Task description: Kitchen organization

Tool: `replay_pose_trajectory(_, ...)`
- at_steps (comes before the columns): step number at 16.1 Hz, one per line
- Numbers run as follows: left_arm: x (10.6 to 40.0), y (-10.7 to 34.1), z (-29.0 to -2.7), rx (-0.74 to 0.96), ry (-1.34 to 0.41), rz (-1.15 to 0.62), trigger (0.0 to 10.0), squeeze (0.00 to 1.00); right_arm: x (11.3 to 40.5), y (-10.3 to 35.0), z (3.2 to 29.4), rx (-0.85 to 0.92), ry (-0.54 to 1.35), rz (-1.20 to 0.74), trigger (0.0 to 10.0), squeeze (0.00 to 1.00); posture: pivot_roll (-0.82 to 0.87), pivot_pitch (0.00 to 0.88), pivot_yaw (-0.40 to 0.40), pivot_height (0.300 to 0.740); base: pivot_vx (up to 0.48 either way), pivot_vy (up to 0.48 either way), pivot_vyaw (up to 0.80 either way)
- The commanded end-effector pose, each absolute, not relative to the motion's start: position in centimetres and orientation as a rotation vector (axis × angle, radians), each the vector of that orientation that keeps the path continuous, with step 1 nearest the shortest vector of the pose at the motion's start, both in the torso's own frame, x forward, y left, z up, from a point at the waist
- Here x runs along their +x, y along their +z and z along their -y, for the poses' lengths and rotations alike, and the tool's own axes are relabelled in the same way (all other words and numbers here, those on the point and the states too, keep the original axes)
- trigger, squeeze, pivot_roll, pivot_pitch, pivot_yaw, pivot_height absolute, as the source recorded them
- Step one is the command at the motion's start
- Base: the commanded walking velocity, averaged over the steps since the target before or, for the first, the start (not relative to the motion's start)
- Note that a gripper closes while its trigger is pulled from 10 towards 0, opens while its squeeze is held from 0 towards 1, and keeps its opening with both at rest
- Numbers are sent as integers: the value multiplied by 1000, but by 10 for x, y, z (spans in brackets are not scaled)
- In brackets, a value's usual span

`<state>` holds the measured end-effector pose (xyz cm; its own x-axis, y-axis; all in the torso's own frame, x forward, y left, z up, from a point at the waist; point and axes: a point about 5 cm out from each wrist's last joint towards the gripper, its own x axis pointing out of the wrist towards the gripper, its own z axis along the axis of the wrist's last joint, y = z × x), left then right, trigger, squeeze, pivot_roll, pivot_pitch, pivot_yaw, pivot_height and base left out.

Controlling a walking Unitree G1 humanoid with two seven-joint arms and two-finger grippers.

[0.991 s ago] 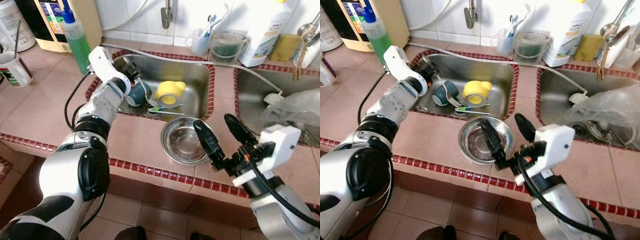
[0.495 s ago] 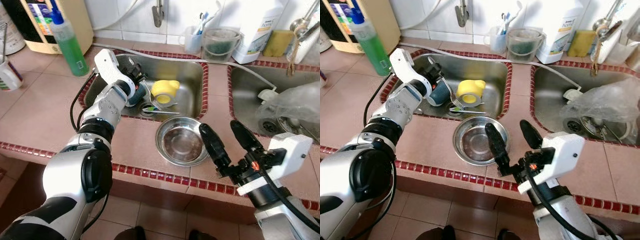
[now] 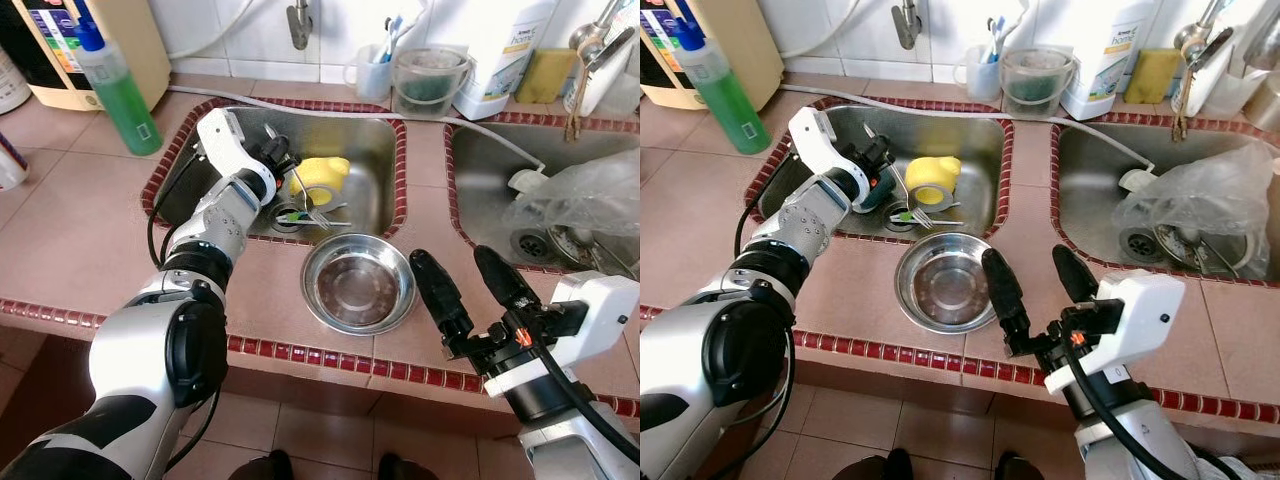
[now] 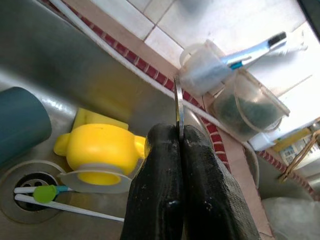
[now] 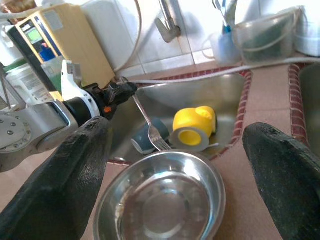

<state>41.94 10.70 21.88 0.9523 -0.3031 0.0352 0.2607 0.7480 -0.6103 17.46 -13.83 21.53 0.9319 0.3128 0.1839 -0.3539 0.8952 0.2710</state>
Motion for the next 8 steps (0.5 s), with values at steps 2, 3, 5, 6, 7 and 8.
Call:
replay_pose_trajectory(2,418,211,-110,-628,-299,-78,10000,0,168,222,138,308,351,149,10000,0,-227,261,91,740,0,0,0)
replay_pose_trajectory(3,418,210,-111,-622,-298,-81,10000,0,168,222,138,308,351,148,10000,0,-227,261,91,740,0,0,0)
replay_pose_trajectory(5,418,209,-111,-614,-296,-83,10000,0,168,222,138,308,351,146,10000,0,-227,261,91,740,0,0,0)
replay_pose_trajectory(6,418,209,-111,-613,-295,-84,10000,0,168,222,138,308,351,145,10000,0,-227,264,91,740,0,0,0)
replay_pose_trajectory(7,418,208,-111,-610,-296,-85,10000,0,167,222,138,308,350,142,10000,0,-227,265,90,740,0,0,0)
replay_pose_trajectory(8,417,207,-111,-603,-295,-88,10000,0,167,221,138,310,349,140,10000,0,-225,268,89,740,0,0,0)
